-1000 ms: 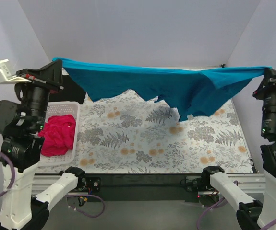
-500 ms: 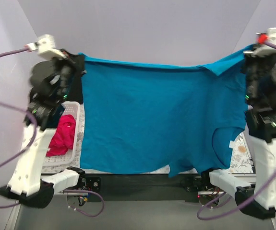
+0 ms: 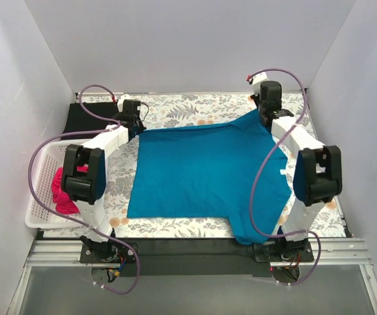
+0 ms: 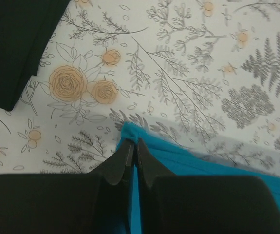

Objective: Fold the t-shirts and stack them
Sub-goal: Flatten the tshirt out, then fold the tshirt

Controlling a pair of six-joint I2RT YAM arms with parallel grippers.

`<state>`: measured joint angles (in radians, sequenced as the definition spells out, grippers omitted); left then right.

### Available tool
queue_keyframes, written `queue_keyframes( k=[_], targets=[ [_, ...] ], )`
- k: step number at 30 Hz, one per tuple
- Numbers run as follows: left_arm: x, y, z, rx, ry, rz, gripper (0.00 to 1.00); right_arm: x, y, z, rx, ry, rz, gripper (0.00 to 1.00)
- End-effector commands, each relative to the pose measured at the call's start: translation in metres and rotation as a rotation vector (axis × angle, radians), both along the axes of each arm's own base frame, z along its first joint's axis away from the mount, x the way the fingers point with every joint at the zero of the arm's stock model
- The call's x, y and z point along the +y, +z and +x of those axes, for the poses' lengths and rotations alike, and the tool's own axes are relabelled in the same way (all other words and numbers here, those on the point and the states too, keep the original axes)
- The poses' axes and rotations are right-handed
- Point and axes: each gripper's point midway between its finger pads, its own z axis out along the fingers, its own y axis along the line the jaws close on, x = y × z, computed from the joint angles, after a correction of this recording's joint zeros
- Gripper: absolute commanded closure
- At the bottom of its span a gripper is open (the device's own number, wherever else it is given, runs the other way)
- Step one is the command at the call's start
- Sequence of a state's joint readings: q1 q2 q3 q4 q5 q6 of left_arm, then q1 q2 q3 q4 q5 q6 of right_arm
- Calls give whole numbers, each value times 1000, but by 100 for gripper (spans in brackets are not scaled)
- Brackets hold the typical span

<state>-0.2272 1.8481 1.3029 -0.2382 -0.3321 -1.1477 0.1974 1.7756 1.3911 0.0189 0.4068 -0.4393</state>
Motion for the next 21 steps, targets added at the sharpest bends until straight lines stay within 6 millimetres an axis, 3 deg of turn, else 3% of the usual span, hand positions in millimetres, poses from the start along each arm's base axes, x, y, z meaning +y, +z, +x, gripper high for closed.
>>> queue_keyframes(
  k=[1, 3, 4, 8, 14, 21],
  targets=[
    [8, 29, 42, -152, 47, -49, 100, 5, 28, 30, -155, 8, 70, 99],
    [4, 31, 55, -172, 30, -54, 100, 5, 9, 38, -123, 5, 73, 99],
    [2, 20, 59, -154, 17, -51, 100, 7, 2, 41, -111, 15, 79, 99],
    [4, 9, 71, -142, 8, -42, 100, 4, -13, 47, -85, 25, 104, 99],
    [1, 9, 80, -138, -6, -85, 100, 11, -9, 40, -69, 52, 151, 99],
    [-1, 37, 72, -174, -8, -114, 100, 6, 6, 24, -48, 19, 224, 99]
  ],
)
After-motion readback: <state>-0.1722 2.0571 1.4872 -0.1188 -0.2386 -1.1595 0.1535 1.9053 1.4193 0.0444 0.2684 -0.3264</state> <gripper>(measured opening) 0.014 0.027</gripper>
